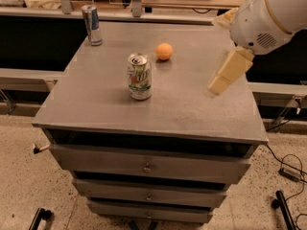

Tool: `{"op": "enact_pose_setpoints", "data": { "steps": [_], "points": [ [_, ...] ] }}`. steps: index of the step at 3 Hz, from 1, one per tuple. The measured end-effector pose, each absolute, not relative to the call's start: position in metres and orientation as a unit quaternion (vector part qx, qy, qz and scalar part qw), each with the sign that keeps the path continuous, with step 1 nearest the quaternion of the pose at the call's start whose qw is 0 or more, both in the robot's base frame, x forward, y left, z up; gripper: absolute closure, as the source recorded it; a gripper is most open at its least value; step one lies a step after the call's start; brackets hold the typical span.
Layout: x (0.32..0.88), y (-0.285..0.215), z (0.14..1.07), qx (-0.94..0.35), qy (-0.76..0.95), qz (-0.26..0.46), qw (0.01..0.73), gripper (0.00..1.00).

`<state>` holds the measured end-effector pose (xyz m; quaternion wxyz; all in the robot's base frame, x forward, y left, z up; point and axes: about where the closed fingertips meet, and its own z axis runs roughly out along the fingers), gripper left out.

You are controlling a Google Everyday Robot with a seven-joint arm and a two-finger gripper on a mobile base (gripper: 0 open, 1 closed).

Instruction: Knock 7up can over

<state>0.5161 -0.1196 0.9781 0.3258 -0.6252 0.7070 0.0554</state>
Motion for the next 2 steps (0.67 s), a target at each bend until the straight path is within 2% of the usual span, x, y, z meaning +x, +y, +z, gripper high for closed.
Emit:
{"op": "enact_pose_setpoints", "data": {
  "steps": [1, 2],
  "points": [
    [0.570, -0.081, 0.978, -0.611, 0.649, 0.139, 0.431, 0.00],
    [0.598, -0.051, 0.986, -0.612, 0.600, 0.195, 0.477, 0.00]
  ]
}}
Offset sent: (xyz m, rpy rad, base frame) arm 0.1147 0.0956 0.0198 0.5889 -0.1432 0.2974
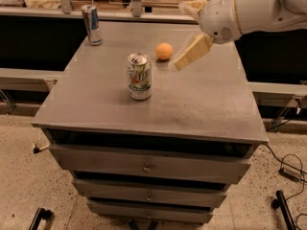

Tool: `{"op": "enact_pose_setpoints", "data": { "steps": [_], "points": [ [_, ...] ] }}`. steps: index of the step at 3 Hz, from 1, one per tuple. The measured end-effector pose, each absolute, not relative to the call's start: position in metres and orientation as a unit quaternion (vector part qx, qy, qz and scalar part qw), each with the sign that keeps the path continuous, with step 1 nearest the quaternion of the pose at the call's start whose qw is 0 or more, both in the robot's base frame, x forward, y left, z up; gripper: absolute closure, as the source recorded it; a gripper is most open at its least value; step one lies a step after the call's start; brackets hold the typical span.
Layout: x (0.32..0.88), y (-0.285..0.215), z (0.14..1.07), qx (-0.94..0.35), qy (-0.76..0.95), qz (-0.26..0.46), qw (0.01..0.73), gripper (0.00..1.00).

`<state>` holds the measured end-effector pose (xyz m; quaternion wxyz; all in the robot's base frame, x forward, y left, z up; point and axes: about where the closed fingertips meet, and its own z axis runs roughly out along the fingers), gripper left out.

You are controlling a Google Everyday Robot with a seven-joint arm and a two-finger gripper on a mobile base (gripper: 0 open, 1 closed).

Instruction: Knock 7up can over

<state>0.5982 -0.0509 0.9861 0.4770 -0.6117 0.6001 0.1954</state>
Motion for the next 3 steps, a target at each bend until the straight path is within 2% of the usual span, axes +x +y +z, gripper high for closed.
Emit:
{"op": "enact_pose_setpoints", "data": {
  "steps": [1, 2, 3],
  "points": [
    [0.612, -0.023, 0.987, -0.628, 0.574, 0.223, 0.476, 0.00],
    [0.615, -0.016, 0.988, -0.632, 0.569, 0.227, 0.475, 0.00],
    [0.611, -0.008, 0.969, -0.611, 0.561, 0.284, 0.482, 0.00]
  ]
}}
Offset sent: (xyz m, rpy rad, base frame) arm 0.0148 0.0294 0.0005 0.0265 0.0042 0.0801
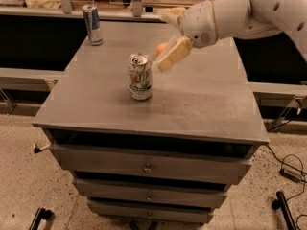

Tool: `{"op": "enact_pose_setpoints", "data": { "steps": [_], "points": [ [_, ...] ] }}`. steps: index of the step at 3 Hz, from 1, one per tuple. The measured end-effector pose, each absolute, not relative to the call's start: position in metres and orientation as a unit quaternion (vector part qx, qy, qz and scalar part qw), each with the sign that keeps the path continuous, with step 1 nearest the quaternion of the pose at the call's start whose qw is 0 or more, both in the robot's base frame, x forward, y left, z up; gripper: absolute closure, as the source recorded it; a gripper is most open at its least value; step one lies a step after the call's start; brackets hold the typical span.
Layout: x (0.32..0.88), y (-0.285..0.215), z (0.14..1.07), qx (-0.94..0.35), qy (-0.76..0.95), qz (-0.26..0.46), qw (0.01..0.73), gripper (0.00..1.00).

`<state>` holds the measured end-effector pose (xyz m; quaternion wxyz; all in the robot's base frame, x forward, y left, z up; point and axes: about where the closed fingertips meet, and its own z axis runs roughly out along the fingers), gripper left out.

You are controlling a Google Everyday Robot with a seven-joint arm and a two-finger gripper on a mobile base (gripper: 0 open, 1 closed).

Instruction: Knock 7up can over

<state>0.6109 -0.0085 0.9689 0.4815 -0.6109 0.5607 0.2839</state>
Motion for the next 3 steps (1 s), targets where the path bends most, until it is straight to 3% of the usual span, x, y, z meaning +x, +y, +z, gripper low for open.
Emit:
{"op": "enact_pose_setpoints", "data": {
  "steps": [2, 3],
  "points": [
    [0.581, 0.026, 0.915, -0.557, 0.509, 0.438, 0.488, 0.00],
    [0.576, 0.037, 0.903, -0.546, 0.498, 0.455, 0.496, 0.00]
  ]
}}
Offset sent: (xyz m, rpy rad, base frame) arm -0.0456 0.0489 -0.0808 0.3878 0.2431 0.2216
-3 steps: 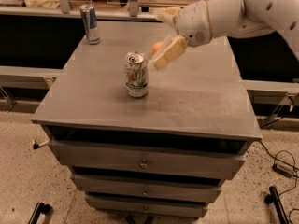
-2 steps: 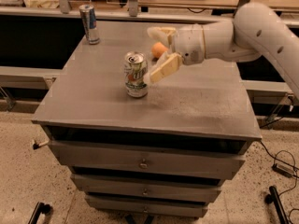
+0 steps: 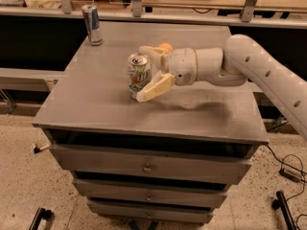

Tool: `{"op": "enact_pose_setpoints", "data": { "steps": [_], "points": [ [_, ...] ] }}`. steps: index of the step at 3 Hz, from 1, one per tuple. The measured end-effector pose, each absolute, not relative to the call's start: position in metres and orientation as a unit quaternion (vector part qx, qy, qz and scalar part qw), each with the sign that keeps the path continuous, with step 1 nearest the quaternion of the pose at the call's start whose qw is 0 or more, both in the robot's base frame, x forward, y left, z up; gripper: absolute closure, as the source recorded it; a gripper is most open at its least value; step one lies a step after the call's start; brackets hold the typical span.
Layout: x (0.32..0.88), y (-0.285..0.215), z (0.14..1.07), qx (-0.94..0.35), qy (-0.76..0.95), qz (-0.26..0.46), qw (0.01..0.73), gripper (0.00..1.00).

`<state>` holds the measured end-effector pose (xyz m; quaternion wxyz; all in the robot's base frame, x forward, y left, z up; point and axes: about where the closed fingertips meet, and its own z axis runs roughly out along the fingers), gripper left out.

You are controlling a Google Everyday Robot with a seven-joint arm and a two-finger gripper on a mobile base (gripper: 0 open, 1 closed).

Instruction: Knock 7up can over

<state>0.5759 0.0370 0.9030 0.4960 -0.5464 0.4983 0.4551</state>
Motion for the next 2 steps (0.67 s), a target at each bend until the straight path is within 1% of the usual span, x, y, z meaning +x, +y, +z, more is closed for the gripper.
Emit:
{"op": "enact_pose_setpoints", "data": {
  "steps": [2],
  "points": [
    [0.576, 0.050, 0.877, -0.558, 0.512, 0.430, 0.491, 0.00]
  ]
}}
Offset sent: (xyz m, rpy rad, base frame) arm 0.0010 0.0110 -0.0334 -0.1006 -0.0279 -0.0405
